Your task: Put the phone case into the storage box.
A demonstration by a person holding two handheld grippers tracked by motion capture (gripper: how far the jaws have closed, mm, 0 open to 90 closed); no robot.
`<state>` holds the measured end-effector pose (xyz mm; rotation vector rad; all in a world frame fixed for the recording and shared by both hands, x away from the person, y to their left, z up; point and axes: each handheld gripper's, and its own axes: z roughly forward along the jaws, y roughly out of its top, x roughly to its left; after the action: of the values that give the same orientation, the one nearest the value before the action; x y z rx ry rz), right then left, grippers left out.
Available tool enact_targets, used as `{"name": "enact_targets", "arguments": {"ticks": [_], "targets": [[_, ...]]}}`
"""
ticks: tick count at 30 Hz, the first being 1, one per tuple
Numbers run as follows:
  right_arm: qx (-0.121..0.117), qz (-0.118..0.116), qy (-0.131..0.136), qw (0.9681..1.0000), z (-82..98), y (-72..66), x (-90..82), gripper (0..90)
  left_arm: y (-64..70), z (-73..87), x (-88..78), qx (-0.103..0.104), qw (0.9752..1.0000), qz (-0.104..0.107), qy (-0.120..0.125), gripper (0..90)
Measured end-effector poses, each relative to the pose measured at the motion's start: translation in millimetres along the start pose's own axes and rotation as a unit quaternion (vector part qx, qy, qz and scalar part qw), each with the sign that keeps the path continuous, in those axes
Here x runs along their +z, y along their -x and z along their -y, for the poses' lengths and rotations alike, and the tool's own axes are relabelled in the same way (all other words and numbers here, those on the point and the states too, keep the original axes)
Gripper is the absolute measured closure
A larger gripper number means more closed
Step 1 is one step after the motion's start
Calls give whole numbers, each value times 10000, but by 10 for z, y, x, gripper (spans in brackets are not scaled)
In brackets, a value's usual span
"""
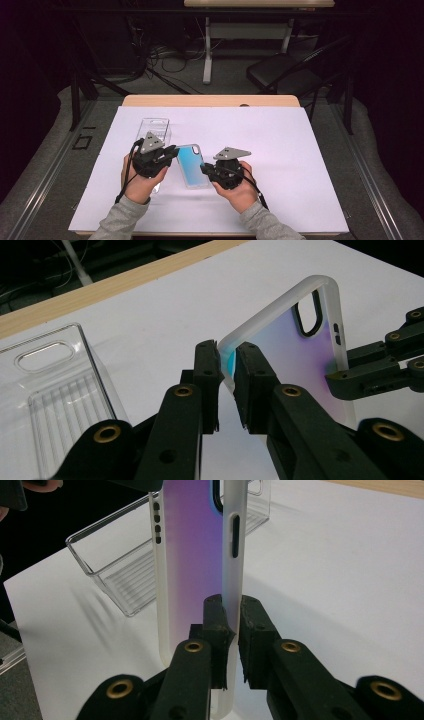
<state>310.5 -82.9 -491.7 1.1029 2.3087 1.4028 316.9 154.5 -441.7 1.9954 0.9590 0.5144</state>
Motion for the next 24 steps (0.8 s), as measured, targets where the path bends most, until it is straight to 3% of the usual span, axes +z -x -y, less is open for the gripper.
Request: {"name": "enact_targets", "arguments": {"ticks": [24], "targets": [[96, -89, -14, 9999, 10, 13, 21, 827, 2, 1, -7, -45, 10000, -15, -22, 814]]}}
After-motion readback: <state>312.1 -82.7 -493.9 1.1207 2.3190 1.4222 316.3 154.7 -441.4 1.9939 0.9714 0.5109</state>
